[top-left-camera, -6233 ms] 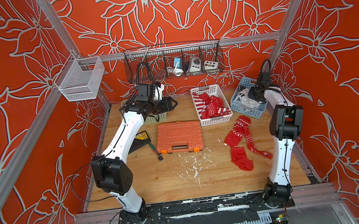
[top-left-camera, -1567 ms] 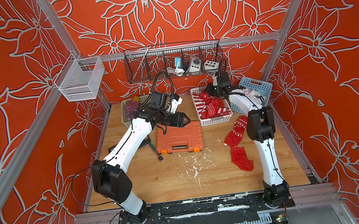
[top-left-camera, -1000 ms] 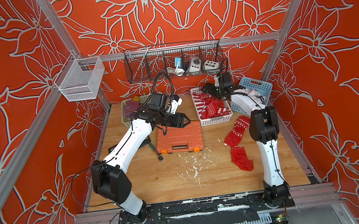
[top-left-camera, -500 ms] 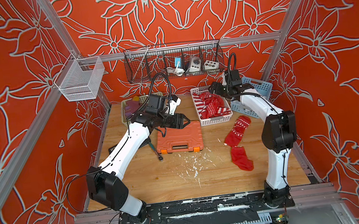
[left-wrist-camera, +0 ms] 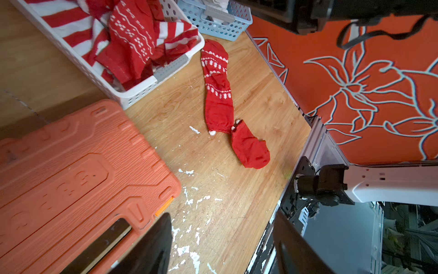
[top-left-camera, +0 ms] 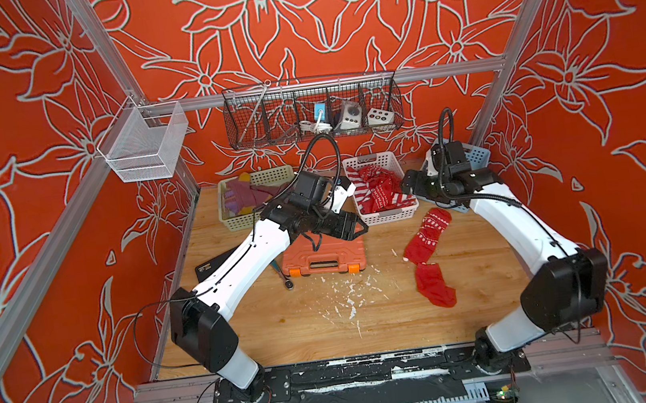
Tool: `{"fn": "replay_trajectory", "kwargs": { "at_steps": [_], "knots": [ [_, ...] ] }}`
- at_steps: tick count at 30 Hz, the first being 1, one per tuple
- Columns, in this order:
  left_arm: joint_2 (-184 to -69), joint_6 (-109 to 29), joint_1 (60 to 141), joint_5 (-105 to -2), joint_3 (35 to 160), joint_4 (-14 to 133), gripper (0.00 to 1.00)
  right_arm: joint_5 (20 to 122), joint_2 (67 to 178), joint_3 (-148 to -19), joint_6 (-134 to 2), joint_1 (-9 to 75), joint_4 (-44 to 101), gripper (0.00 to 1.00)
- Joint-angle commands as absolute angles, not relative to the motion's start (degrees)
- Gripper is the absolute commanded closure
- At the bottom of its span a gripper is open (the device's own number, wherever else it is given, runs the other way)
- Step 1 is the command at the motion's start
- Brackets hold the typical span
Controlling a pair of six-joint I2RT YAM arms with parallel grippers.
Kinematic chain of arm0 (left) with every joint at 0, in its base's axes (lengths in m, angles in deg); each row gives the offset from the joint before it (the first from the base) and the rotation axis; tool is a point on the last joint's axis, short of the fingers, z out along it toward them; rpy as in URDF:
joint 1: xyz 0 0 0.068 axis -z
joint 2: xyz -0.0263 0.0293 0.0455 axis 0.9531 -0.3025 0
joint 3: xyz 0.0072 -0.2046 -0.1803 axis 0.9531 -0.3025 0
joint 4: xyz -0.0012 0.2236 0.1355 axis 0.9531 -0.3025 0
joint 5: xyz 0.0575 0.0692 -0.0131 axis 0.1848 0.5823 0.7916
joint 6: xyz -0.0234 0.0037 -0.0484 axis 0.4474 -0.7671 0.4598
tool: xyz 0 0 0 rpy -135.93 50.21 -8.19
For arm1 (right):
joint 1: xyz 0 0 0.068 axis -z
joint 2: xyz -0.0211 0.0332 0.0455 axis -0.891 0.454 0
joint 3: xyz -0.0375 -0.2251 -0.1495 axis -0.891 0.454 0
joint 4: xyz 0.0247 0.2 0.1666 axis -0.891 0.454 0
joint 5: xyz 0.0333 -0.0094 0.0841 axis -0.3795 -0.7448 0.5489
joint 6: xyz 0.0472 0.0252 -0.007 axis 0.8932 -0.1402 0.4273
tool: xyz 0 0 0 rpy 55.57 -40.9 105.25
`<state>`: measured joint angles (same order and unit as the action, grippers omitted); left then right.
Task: Sort the socks into the basket by color
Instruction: Place the sock in the bin, then pick up the sock from the center of the board.
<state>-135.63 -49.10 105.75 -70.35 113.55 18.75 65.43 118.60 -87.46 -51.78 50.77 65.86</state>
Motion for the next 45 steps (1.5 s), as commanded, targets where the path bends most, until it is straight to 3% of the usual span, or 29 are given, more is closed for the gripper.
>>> {"fn": "replay_trajectory", "kwargs": {
  "at_steps": [1, 11, 24, 45],
  "knots": [
    [-138.69, -49.29, 108.21, -69.98, 115.53, 21.00, 0.34, 62.02, 112.41, -83.37, -51.76, 51.12, 73.37, 0.02],
    [-149.86, -48.46, 116.27, -67.99, 120.68, 26.14, 0.34, 62.33, 97.71, -78.00, -50.05, 51.17, 81.24, 0.02],
    [-162.44, -44.11, 128.09, -63.04, 121.35, 31.19, 0.34, 61.10, 87.80, -78.16, -49.58, 51.26, 88.34, 0.02],
    [-178.56, -44.81, 137.25, -51.79, 132.00, 28.39, 0.32, 63.73, 84.40, -76.86, -48.60, 51.26, 89.60, 0.02]
  ]
}}
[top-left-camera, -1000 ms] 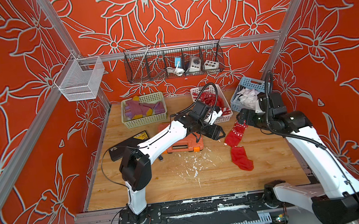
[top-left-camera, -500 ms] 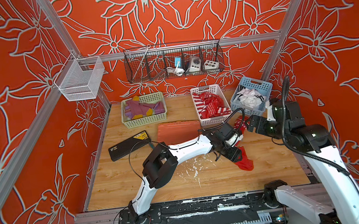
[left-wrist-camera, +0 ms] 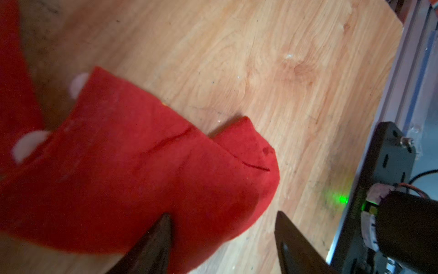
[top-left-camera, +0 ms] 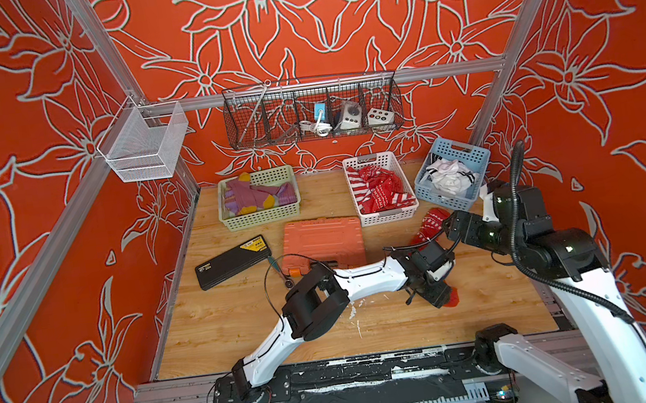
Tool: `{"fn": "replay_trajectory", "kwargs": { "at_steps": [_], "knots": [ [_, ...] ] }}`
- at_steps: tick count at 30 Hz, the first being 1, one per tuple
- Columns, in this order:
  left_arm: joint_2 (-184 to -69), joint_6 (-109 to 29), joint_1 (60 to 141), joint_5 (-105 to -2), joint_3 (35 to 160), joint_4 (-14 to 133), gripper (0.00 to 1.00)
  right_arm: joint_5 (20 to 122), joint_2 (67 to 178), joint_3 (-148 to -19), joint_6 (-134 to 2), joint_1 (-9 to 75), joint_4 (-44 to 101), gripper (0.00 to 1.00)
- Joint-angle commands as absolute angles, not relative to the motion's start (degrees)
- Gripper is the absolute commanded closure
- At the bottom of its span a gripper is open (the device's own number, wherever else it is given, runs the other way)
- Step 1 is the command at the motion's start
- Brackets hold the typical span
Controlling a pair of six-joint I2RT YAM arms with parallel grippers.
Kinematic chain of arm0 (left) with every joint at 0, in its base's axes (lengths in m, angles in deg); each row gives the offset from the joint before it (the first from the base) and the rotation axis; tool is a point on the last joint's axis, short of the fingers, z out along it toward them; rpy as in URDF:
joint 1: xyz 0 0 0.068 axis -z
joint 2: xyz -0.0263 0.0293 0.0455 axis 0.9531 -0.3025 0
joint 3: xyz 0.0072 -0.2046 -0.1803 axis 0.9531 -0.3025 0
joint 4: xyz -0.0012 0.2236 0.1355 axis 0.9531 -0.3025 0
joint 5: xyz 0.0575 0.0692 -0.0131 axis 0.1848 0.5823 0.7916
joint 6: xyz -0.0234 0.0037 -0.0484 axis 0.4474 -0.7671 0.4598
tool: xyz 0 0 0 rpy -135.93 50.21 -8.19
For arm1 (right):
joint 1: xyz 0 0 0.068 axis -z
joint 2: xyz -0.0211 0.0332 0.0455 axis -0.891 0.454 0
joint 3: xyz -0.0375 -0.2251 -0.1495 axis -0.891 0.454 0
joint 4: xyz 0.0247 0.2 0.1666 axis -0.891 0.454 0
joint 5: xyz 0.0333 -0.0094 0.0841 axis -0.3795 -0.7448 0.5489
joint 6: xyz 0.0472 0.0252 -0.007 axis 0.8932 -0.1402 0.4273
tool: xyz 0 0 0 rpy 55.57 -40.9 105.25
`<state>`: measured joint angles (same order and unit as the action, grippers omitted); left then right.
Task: Sort the socks into the basket by color
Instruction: Pick up the sock from the center of the board.
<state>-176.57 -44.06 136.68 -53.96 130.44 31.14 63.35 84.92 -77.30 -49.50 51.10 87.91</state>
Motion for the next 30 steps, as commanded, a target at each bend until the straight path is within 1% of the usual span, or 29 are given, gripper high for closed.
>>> {"fn": "replay_trajectory", "kwargs": {
  "at_steps": [1, 3, 6, 9, 11, 12, 16, 17, 21, 26, 30],
  "knots": [
    [-179.58, -44.88, 137.34, -51.30, 133.20, 27.09, 0.33, 63.81, 84.36, -76.87, -48.63, 51.28, 89.62, 0.02],
    [-182.71, -44.85, 137.38, -50.41, 137.00, 22.63, 0.35, 63.94, 84.46, -76.93, -48.79, 51.22, 89.60, 0.02],
    [-185.19, -44.59, 137.59, -48.90, 138.82, 19.68, 0.45, 64.09, 84.74, -77.15, -48.82, 51.29, 89.61, 0.02],
    [-185.44, -44.44, 137.60, -47.60, 137.35, 19.92, 0.61, 64.07, 84.64, -77.13, -48.73, 51.31, 89.65, 0.02],
    [-185.94, -44.44, 137.60, -46.49, 137.26, 19.13, 0.76, 63.91, 84.61, -77.13, -48.81, 51.23, 89.52, 0.02],
    [-186.05, -44.44, 137.60, -46.09, 137.06, 18.96, 0.81, 63.84, 84.71, -77.19, -48.87, 51.24, 89.50, 0.02],
    [-185.71, -44.29, 137.60, -45.32, 135.83, 18.84, 0.98, 63.96, 84.78, -77.28, -48.78, 51.34, 89.21, 0.02],
    [-185.29, -44.43, 137.60, -45.25, 135.34, 19.09, 1.00, 63.91, 84.77, -77.30, -48.76, 51.31, 89.13, 0.02],
    [-181.44, -45.53, 137.52, -44.78, 131.57, 21.47, 1.00, 63.83, 84.96, -77.88, -48.73, 51.39, 88.90, 0.02],
    [-174.70, -46.04, 136.58, -47.26, 126.62, 24.12, 1.00, 63.31, 85.38, -79.66, -48.91, 51.37, 88.85, 0.03],
    [-168.40, -45.61, 134.35, -49.78, 122.85, 24.90, 1.00, 62.29, 85.20, -81.66, -48.97, 51.33, 88.85, 0.03]
  ]
}}
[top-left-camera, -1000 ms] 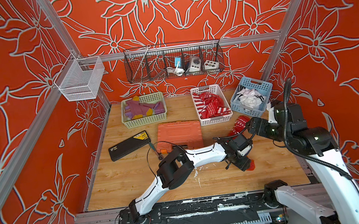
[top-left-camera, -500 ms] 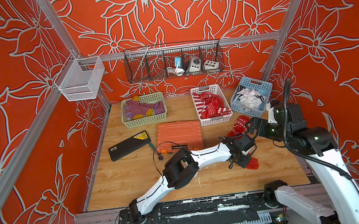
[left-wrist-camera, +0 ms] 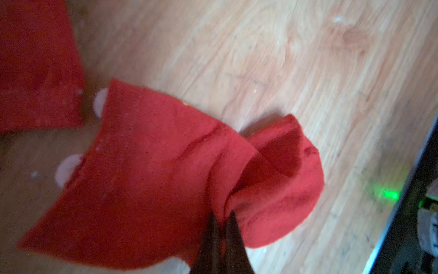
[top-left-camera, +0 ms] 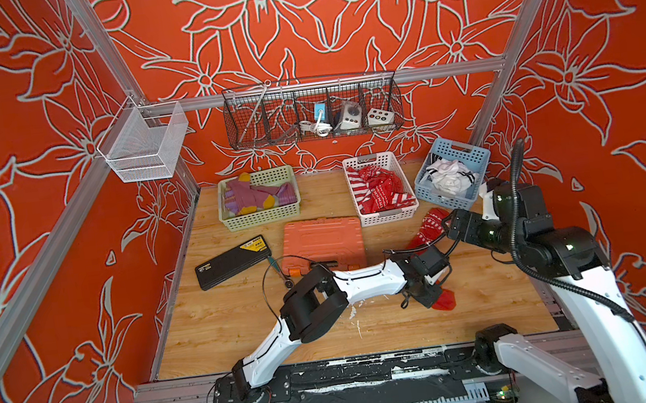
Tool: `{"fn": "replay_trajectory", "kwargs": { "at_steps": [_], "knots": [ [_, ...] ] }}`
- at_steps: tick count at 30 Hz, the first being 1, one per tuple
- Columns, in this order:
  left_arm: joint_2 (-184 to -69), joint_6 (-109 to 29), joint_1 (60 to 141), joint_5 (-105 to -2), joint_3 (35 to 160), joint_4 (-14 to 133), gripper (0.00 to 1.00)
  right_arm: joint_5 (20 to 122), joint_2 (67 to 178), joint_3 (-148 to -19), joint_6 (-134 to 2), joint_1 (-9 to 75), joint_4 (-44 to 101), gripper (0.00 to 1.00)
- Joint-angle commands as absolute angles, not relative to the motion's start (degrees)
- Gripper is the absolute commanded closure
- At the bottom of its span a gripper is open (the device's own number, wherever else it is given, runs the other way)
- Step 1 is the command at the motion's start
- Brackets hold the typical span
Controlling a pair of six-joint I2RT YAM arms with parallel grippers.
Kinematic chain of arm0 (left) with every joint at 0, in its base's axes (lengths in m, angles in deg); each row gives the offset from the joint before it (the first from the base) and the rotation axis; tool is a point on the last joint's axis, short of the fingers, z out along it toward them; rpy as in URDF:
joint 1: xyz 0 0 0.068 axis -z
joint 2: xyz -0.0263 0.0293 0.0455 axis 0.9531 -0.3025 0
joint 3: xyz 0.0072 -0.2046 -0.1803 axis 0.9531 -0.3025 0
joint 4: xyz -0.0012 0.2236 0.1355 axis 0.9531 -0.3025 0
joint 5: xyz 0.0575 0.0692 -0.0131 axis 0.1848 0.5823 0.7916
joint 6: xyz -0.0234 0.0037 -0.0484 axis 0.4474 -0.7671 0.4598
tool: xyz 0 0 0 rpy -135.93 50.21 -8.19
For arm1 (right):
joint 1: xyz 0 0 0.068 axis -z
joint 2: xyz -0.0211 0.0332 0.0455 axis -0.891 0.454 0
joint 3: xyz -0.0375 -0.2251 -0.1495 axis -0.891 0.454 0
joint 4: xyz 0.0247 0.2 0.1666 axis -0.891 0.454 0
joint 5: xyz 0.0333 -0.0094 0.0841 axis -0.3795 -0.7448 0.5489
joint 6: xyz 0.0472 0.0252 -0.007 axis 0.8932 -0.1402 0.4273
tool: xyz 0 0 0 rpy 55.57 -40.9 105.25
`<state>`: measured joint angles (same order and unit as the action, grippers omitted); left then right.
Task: Sort the socks into the basket by color
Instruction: Pick up the sock from the center of the board, then place the sock in the bin.
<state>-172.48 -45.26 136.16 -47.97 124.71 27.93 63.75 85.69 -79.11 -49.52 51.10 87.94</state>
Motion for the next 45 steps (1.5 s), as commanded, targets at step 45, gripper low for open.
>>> {"fn": "replay_trajectory", "kwargs": {
  "at_steps": [45],
  "knots": [
    [-186.61, -44.60, 99.72, -65.59, 166.71, 26.85, 1.00, 66.29, 105.25, -85.78, -52.43, 56.89, 78.79, 0.03]
  ]
}}
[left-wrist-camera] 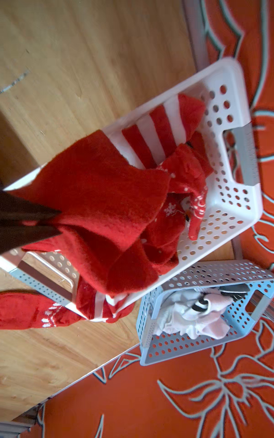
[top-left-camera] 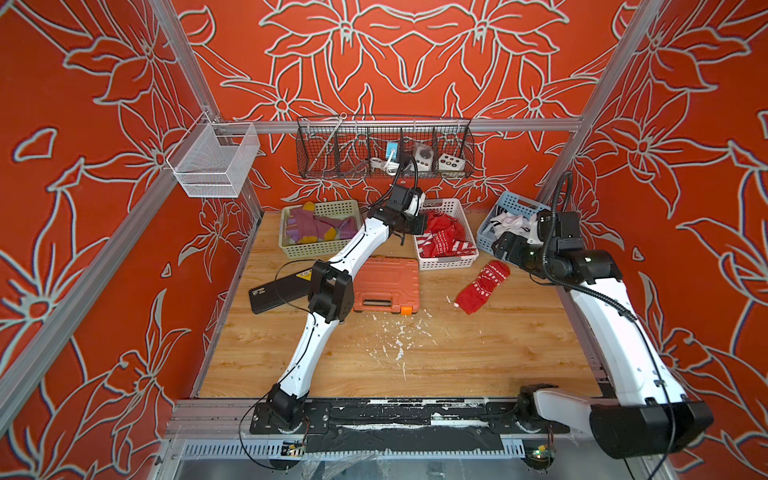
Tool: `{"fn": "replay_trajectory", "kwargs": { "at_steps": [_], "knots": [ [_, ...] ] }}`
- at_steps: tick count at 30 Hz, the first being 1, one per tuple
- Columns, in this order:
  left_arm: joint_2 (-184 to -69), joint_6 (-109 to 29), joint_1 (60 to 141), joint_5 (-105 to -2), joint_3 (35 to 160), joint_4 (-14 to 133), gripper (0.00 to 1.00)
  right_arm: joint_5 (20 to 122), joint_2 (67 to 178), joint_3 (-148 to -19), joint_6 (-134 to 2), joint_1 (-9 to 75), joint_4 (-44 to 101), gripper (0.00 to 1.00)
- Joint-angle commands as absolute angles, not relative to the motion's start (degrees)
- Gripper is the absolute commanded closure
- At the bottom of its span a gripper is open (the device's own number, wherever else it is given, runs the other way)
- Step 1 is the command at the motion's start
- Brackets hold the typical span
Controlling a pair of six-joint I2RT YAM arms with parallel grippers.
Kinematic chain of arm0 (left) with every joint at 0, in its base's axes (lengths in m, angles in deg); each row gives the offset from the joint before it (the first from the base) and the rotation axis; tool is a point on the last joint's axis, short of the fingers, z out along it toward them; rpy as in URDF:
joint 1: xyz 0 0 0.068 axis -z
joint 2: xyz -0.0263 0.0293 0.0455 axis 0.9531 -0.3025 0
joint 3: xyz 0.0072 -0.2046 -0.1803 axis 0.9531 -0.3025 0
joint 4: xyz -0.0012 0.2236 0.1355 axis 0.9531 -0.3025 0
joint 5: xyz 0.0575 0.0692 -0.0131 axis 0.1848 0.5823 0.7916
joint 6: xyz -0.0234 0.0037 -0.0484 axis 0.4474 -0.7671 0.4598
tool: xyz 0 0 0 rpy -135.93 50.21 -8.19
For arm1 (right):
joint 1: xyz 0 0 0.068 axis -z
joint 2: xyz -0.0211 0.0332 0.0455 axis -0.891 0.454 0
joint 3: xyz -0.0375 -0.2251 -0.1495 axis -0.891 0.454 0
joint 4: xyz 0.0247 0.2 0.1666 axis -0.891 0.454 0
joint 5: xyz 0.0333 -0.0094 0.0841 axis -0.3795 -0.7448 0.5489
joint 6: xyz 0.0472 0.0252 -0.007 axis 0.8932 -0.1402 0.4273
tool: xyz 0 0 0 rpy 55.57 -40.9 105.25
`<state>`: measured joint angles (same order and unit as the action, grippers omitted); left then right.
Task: Sort the socks into the basket by color
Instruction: Place the sock in the bin.
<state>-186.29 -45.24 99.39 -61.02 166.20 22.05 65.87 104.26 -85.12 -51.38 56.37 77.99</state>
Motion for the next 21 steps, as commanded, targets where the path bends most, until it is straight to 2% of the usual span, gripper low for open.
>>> {"fn": "replay_trajectory", "kwargs": {
  "at_steps": [1, 8, 10, 16, 19, 21],
  "knots": [
    [-186.89, -44.39, 99.85, -66.27, 166.41, 27.37, 1.00, 66.35, 105.65, -85.81, -52.50, 56.85, 78.91, 0.03],
    [-189.19, -44.22, 101.04, -67.42, 163.89, 27.93, 1.00, 67.01, 107.49, -85.38, -52.06, 56.85, 78.37, 0.04],
    [-189.33, -44.44, 101.04, -66.90, 162.72, 27.61, 0.97, 66.99, 107.53, -84.98, -51.82, 56.85, 78.12, 0.05],
    [-190.39, -43.99, 100.40, -66.86, 162.21, 25.80, 0.71, 67.43, 107.94, -84.00, -51.53, 56.85, 77.45, 0.05],
    [-189.83, -43.76, 99.91, -67.20, 162.17, 25.38, 0.55, 67.48, 108.59, -83.73, -52.09, 56.85, 77.31, 0.05],
    [-188.51, -44.28, 99.81, -67.20, 161.76, 25.41, 0.48, 67.09, 109.23, -83.43, -52.74, 56.85, 77.55, 0.05]
  ]
}}
